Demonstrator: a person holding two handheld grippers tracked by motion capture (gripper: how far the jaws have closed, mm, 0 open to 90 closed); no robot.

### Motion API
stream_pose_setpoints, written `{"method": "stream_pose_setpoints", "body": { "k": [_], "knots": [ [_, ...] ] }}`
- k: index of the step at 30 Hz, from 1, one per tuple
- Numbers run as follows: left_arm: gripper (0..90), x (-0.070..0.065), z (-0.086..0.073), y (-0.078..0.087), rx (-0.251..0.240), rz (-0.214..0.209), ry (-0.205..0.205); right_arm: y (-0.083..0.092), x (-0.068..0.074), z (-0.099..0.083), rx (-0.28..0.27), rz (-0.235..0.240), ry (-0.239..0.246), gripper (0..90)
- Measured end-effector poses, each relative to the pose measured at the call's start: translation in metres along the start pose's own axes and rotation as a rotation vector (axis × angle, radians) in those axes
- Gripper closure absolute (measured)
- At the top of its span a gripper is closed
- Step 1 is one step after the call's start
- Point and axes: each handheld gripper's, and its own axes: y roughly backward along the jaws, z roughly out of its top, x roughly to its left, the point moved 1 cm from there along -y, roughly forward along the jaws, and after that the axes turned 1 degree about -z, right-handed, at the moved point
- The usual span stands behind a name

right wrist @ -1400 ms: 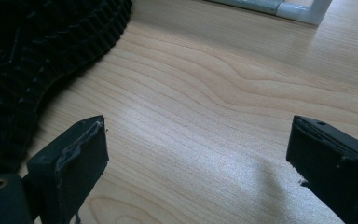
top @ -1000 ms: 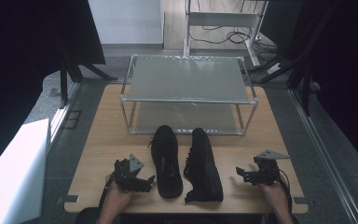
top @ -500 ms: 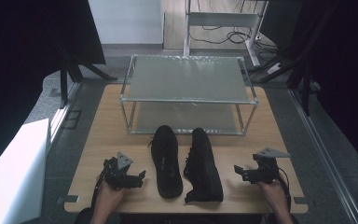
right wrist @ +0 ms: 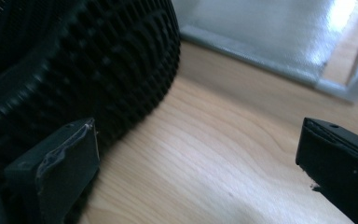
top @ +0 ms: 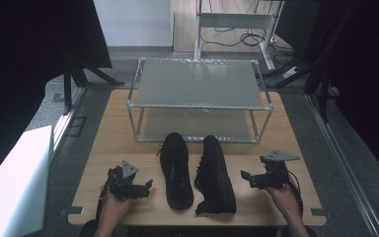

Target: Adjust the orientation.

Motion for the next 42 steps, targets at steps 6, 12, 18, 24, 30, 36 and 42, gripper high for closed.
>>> {"method": "stream_pose_setpoints", "body": {
  "k": [6, 12, 18, 24, 30, 36, 42],
  "knots": [
    [0.0, 0.000, 0.000, -0.001, 0.005, 0.001, 0.001, -0.004, 0.010, 0.014, -0.005, 0.036, -0.014, 0.0],
    [0.0, 0.000, -0.001, -0.001, 0.015, -0.001, 0.002, -0.010, 0.022, 0.028, -0.003, 0.077, -0.027, 0.0],
    [0.0, 0.000, -0.001, -0.002, 0.025, -0.004, -0.002, -0.021, 0.032, 0.036, 0.011, 0.086, -0.024, 0.0],
    [0.0, 0.000, -0.001, -0.002, 0.030, -0.001, -0.001, -0.030, 0.036, 0.036, 0.022, 0.071, -0.019, 0.0],
    [0.0, 0.000, -0.002, -0.003, 0.041, 0.000, -0.006, -0.028, 0.032, 0.034, 0.021, 0.057, -0.011, 0.0],
    [0.0, 0.000, -0.002, -0.003, 0.046, 0.002, -0.005, -0.022, 0.025, 0.029, 0.002, 0.035, -0.038, 0.0],
    [0.0, 0.000, -0.002, -0.004, 0.052, 0.007, -0.007, -0.012, 0.015, 0.025, -0.010, -0.014, -0.049, 0.0]
  ]
}}
